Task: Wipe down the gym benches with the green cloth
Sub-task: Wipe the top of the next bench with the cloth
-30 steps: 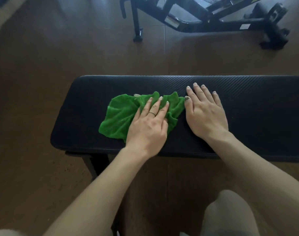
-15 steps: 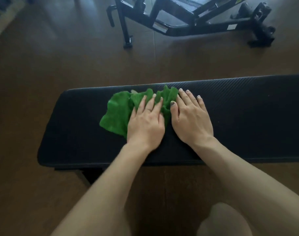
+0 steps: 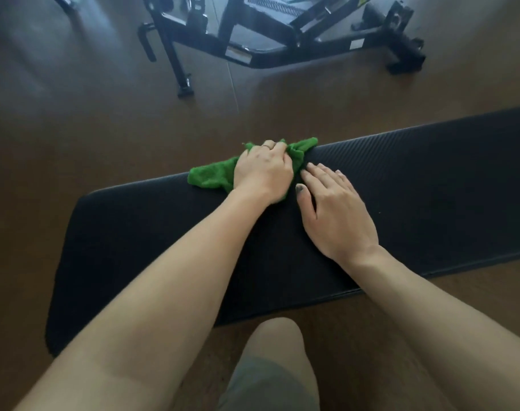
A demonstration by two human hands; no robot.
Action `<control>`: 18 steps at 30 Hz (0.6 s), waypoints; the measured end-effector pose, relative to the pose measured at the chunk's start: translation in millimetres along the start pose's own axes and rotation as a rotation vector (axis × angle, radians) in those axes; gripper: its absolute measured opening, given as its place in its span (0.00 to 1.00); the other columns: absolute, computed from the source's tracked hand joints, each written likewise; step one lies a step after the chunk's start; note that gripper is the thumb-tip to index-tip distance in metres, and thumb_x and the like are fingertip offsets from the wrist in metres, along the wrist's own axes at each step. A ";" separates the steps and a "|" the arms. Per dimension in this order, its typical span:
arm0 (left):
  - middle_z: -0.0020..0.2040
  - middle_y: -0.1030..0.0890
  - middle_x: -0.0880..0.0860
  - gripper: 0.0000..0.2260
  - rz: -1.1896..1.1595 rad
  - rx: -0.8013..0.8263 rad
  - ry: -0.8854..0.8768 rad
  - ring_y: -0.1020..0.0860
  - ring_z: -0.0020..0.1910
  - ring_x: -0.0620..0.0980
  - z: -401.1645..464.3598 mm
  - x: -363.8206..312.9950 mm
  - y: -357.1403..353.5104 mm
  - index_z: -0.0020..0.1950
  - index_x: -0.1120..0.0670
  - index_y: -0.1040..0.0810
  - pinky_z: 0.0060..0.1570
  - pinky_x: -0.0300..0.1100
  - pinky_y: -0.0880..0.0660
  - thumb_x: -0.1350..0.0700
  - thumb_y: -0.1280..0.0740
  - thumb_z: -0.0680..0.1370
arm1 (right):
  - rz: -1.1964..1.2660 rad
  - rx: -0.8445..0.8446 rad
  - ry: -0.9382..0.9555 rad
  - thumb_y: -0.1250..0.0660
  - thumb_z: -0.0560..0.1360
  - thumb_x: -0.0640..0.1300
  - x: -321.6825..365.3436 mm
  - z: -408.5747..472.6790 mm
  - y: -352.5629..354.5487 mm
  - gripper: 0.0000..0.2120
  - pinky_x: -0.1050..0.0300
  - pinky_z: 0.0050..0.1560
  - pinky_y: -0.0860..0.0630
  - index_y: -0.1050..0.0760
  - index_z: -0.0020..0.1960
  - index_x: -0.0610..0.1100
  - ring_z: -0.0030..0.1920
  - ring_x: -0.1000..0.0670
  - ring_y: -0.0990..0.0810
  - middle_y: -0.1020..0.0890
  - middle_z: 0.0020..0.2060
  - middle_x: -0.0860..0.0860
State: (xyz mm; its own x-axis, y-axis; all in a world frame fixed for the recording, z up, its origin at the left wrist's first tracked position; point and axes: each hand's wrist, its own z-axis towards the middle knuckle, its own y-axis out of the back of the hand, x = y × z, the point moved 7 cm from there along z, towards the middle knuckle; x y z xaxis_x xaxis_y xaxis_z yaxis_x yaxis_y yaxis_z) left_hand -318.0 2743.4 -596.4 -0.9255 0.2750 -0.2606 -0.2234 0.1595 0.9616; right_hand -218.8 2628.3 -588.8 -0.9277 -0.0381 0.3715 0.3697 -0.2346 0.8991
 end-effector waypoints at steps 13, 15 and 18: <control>0.84 0.50 0.43 0.23 -0.054 0.036 -0.089 0.56 0.83 0.46 -113.5 -26.7 -12.4 0.83 0.41 0.47 0.80 0.48 0.56 0.47 0.52 0.87 | 0.027 -0.099 -0.175 0.51 0.86 0.51 -14.9 -2.4 16.7 0.26 0.44 0.77 0.35 0.24 0.70 0.36 0.73 0.41 0.27 0.23 0.70 0.38; 0.84 0.49 0.43 0.23 -0.070 0.039 -0.084 0.55 0.83 0.46 -89.8 -27.5 -12.8 0.83 0.41 0.46 0.80 0.49 0.56 0.47 0.52 0.87 | -0.082 0.019 -0.206 0.52 0.86 0.53 -28.7 2.8 23.8 0.27 0.44 0.81 0.45 0.32 0.78 0.40 0.79 0.42 0.37 0.31 0.78 0.41; 0.84 0.49 0.45 0.23 -0.098 0.048 -0.037 0.55 0.83 0.47 -52.2 -36.3 -13.7 0.83 0.42 0.45 0.80 0.51 0.56 0.48 0.52 0.87 | -0.183 0.122 -0.267 0.55 0.86 0.57 -70.5 -5.1 39.1 0.29 0.45 0.82 0.54 0.44 0.84 0.47 0.83 0.46 0.48 0.43 0.83 0.46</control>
State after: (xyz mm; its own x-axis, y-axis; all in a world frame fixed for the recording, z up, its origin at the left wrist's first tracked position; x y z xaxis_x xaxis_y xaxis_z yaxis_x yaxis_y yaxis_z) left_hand -297.4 2681.7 -595.6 -0.8880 0.2902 -0.3567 -0.2963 0.2321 0.9264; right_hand -139.3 2616.8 -581.1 -0.9386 0.2531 0.2344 0.2169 -0.0954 0.9715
